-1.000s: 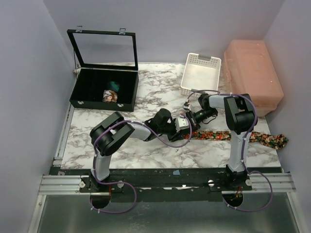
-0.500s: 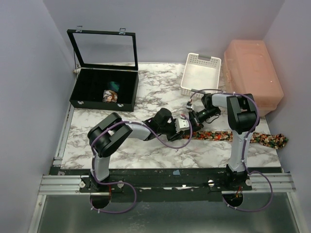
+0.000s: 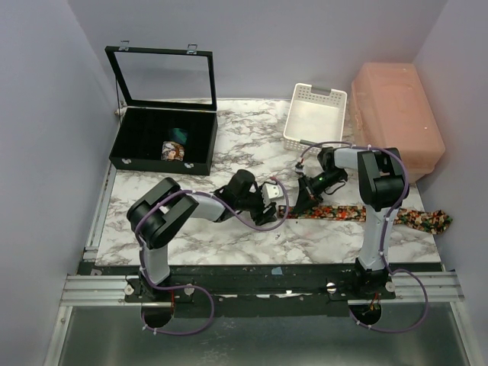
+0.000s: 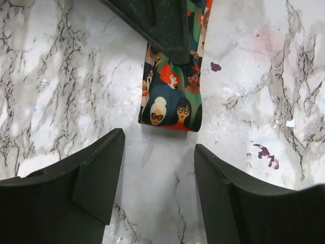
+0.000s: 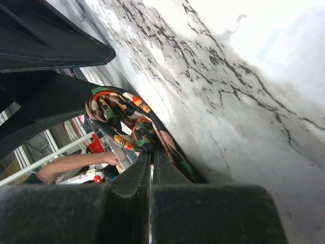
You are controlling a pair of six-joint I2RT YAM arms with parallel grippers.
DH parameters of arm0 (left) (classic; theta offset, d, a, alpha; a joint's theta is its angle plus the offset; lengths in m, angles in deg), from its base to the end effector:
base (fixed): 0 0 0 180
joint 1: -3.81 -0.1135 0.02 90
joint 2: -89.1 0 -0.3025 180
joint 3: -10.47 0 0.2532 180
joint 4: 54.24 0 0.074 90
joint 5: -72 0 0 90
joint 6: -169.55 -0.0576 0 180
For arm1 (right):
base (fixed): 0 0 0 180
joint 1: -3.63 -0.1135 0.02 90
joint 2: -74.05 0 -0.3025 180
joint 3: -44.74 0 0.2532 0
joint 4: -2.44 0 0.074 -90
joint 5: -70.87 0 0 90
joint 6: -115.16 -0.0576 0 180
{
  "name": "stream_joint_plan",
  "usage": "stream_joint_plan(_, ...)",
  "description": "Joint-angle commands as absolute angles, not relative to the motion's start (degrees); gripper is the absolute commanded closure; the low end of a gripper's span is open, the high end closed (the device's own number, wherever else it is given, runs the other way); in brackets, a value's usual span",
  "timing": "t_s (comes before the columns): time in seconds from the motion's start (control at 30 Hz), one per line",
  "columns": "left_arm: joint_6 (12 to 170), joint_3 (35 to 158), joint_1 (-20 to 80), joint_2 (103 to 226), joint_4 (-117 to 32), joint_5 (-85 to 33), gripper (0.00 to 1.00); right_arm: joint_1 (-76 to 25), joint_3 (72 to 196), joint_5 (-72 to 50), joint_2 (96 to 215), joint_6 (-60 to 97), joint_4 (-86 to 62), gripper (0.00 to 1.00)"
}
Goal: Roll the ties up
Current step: Roll the tie at the center of the board.
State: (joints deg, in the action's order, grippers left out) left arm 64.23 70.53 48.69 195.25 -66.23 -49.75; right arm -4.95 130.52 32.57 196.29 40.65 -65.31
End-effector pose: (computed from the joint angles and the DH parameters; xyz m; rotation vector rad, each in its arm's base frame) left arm 0.2490 -0.2907 0.1527 1.3751 1.7175 -0.8927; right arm 0.3473 0.0981 0.1126 0.3980 -2.6381 -1.3079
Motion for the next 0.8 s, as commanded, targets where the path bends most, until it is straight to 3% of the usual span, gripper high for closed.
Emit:
stream_joint_plan(0.0, 63.74, 67.82, 47.93, 195.77, -67.28, -52.06, 0.38, -4.63, 127.68, 16.76, 198.15, 43.4, -57.8, 0.99)
stream_joint_plan(0.3, 62.68, 71.81, 48.99, 199.5, -69.27, -55.22, 0.37, -4.72, 127.91, 15.87, 199.22, 42.63, -56.41, 0.99)
stream_joint_plan(0.57, 64.4, 74.1, 49.82, 198.75, -70.24, -56.59, 0.57, -6.16, 127.98, 17.55, 199.76, 42.14, -56.83, 0.99)
stream_joint_plan(0.77, 66.57, 73.36, 49.95, 194.84, -70.59, -58.15, 0.62, -9.81, 127.78, 21.27, 199.71, 38.62, -53.69, 0.99)
